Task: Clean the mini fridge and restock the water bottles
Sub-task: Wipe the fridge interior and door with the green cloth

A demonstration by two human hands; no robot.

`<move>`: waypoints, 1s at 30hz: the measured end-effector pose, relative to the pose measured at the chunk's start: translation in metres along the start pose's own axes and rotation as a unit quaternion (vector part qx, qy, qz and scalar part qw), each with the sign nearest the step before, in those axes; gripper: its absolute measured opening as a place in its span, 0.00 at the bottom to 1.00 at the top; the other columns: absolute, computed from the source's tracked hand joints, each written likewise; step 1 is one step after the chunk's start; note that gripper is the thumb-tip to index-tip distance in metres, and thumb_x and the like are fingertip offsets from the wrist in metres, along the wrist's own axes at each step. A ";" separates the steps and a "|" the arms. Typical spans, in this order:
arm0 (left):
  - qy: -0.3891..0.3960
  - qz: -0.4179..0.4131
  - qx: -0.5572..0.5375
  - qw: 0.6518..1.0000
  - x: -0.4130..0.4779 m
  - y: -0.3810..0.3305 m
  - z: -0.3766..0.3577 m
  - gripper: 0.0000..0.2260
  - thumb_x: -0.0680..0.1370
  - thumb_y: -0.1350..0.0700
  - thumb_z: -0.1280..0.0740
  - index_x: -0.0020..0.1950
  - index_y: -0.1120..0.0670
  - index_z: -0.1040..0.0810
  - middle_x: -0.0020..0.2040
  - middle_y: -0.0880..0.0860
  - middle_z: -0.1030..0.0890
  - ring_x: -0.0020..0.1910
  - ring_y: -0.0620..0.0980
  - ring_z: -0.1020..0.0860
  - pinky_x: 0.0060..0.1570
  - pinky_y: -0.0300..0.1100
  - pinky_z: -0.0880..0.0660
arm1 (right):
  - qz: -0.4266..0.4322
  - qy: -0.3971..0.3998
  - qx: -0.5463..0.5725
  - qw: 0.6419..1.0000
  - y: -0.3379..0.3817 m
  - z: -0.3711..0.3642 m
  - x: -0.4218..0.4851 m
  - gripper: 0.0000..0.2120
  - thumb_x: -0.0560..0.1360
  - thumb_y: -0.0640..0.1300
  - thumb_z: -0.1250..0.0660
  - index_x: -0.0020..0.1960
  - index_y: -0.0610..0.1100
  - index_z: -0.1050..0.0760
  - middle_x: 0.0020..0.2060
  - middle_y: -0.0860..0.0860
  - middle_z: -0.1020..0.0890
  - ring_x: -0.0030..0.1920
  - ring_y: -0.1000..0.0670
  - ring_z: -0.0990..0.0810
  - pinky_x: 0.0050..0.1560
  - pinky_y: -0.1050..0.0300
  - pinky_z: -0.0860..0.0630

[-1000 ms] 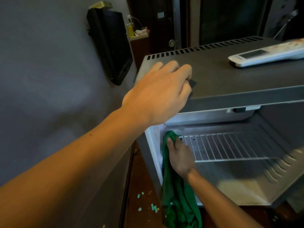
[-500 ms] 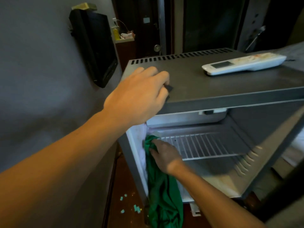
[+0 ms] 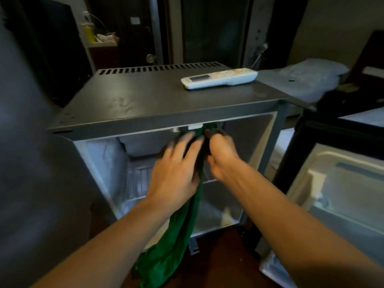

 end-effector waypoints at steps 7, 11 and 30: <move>0.020 0.152 -0.279 0.948 0.032 -0.011 -0.051 0.20 0.74 0.61 0.33 0.65 0.49 0.27 0.59 0.57 0.21 0.57 0.59 0.23 0.50 0.42 0.29 | 0.065 0.060 -0.505 0.859 0.038 0.030 -0.023 0.14 0.77 0.52 0.38 0.50 0.41 0.23 0.48 0.43 0.19 0.50 0.41 0.21 0.50 0.52 0.24; 0.004 0.312 -0.355 0.881 0.044 -0.025 -0.074 0.04 0.75 0.54 0.34 0.48 0.52 0.25 0.50 0.55 0.20 0.52 0.57 0.22 0.47 0.43 0.27 | 0.181 0.100 -0.730 0.652 0.109 0.011 -0.070 0.15 0.77 0.57 0.40 0.41 0.46 0.27 0.36 0.48 0.25 0.39 0.46 0.24 0.39 0.53 0.27; 0.040 0.073 -0.195 0.977 0.048 -0.041 -0.150 0.22 0.77 0.52 0.34 0.70 0.53 0.31 0.61 0.58 0.26 0.60 0.58 0.27 0.60 0.47 0.32 | 0.041 -0.023 -0.759 0.649 0.141 0.068 0.000 0.36 0.78 0.65 0.57 0.77 0.43 0.49 0.75 0.42 0.41 0.72 0.39 0.39 0.68 0.43 0.39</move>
Point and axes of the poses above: each hand's wrist, its own x-axis towards the middle knuckle, its own z-axis out of the back of the hand, y = z × x, the point moved 1 cm from there along x, towards the middle knuckle
